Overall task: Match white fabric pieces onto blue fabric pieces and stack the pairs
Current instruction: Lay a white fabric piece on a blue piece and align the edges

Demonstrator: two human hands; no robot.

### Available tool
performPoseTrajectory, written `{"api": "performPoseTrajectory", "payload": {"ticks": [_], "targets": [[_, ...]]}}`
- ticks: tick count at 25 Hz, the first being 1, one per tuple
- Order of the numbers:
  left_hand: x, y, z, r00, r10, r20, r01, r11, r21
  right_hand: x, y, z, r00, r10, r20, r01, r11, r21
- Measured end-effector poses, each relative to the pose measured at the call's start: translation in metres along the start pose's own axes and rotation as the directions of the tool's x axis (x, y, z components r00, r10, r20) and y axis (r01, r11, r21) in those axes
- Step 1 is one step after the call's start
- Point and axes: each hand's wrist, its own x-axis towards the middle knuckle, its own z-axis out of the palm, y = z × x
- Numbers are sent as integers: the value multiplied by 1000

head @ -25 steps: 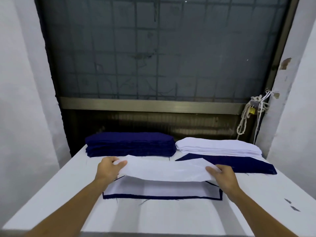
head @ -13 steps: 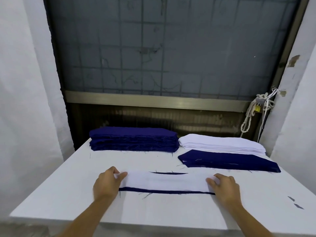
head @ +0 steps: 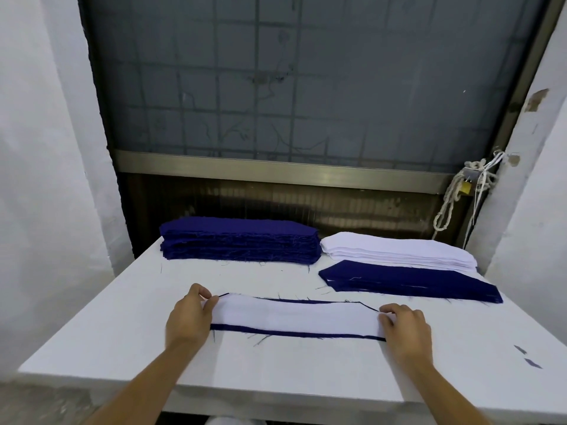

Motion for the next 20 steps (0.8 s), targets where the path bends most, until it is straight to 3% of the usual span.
{"api": "performPoseTrajectory", "payload": {"ticks": [10,17,20], "targets": [[-1,2,-1,1000,9,-16,-9,1000,15,-2,-3,-3,999,-38,-18,38,999,-16],[-3,4,-3,986,164,-37,-157,976,149,-8,-10,-4,983,-183,-14,181,978,-108],[-6,5,-4,965,264,-6,-262,958,118,-11,-14,-5,974,-225,19,226,970,-94]]}}
